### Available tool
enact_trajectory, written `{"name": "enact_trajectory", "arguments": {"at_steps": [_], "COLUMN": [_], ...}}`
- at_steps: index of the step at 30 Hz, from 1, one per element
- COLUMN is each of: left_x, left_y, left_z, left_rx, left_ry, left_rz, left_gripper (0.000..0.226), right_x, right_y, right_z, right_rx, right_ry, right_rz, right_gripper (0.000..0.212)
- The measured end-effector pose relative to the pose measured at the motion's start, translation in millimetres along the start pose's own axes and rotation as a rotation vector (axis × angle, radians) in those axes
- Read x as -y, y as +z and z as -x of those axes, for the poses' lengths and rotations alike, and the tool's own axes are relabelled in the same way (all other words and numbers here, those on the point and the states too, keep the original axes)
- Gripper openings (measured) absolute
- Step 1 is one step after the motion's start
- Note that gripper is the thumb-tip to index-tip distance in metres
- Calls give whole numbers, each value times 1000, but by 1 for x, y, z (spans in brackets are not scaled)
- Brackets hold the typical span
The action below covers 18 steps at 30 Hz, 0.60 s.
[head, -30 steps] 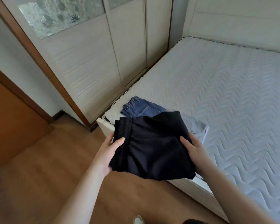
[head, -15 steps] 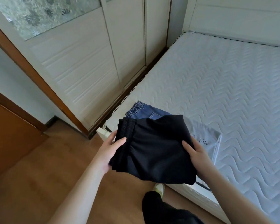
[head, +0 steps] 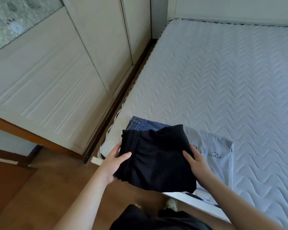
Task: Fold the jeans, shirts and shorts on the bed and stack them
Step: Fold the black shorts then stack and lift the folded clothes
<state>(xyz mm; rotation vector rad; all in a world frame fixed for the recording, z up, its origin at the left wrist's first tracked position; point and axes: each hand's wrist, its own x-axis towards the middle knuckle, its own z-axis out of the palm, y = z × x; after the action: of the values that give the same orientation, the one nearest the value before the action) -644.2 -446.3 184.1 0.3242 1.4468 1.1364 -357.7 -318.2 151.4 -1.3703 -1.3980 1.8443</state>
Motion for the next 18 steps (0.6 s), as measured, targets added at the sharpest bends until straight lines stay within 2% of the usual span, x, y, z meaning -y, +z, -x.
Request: {"name": "enact_trajectory", "arguments": {"at_steps": [10,18], "left_x": [-33,-26], "left_y": [-33,-50], "left_z": [-155,-248], "left_rx": [188,204], "left_ry": [-43,-119], "left_rz": [-269,-413], "left_gripper": [45,51], "right_x": [-22,-62], "right_y": [31,58], "right_z": [-62,-126], "right_rx": [-195,-279], "right_ry": [184,275], "right_rz": [-57,92], "right_gripper": [43,45]}}
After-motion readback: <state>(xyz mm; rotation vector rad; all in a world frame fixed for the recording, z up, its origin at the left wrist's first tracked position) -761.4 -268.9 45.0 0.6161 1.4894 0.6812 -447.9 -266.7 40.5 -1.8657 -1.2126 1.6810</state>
